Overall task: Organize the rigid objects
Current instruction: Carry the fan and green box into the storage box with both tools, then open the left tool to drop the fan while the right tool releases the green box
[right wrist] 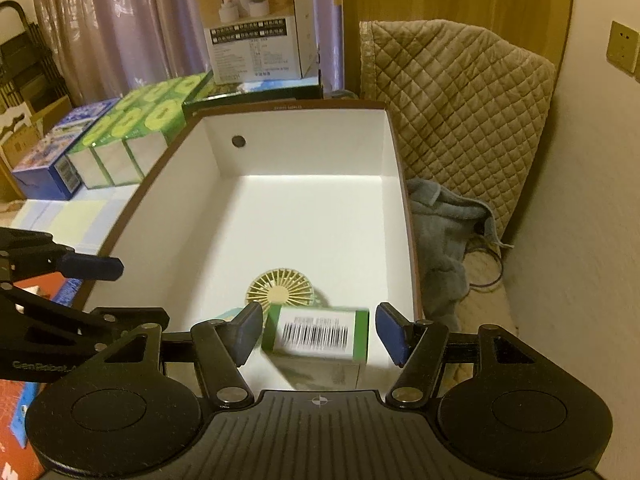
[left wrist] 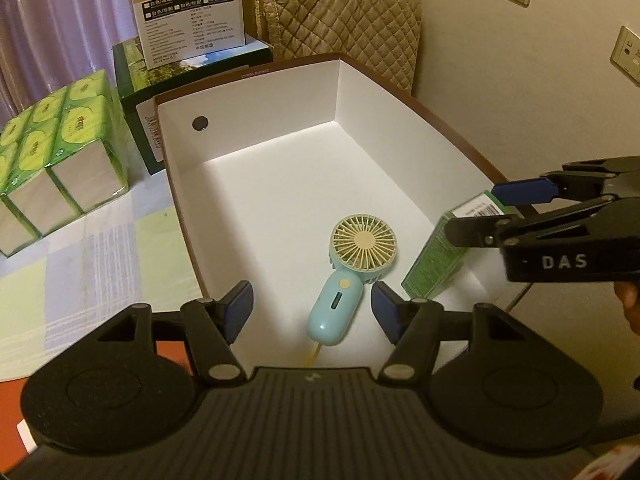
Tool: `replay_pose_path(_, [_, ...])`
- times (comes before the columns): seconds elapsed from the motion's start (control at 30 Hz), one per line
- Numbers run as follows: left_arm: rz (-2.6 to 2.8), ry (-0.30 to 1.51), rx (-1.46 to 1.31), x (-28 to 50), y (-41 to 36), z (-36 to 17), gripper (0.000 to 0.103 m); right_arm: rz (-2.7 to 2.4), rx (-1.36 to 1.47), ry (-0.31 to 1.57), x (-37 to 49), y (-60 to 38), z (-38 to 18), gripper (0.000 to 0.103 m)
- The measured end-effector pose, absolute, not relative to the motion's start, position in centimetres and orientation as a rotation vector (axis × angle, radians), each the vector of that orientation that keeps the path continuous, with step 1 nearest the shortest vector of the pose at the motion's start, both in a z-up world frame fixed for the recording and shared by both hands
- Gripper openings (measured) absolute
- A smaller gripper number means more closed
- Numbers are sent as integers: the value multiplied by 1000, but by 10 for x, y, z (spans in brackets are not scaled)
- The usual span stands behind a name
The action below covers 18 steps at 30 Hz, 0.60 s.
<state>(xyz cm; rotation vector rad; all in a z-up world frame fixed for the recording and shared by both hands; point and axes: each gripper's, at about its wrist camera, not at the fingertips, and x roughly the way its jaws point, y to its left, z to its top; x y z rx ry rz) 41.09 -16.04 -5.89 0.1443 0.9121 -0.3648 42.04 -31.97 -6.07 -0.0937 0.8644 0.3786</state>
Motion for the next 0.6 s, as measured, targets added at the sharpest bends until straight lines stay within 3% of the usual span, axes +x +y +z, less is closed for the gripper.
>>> replay_pose_path(0.3, [-364,894,129,400,-155,-52,62,377,-82,867,400,-327,-50,59])
replay_pose_path(0.37, [-360,890,127,399,-154,-51,62,383,-83,879,397,-328,-49,38])
replay_pose_path(0.4, [-359,888,126,399,-152,-50,62,387,-84,896,397,-327,-51,23])
replay_pose_path(0.43, [-357,887,125,399,-152,-50,62,396,-87,910,398,-326,-53,17])
replay_pose_path(0.6, [-339,883,124,400,-149,-49,62,396,-71,916,406,-320,-66,13])
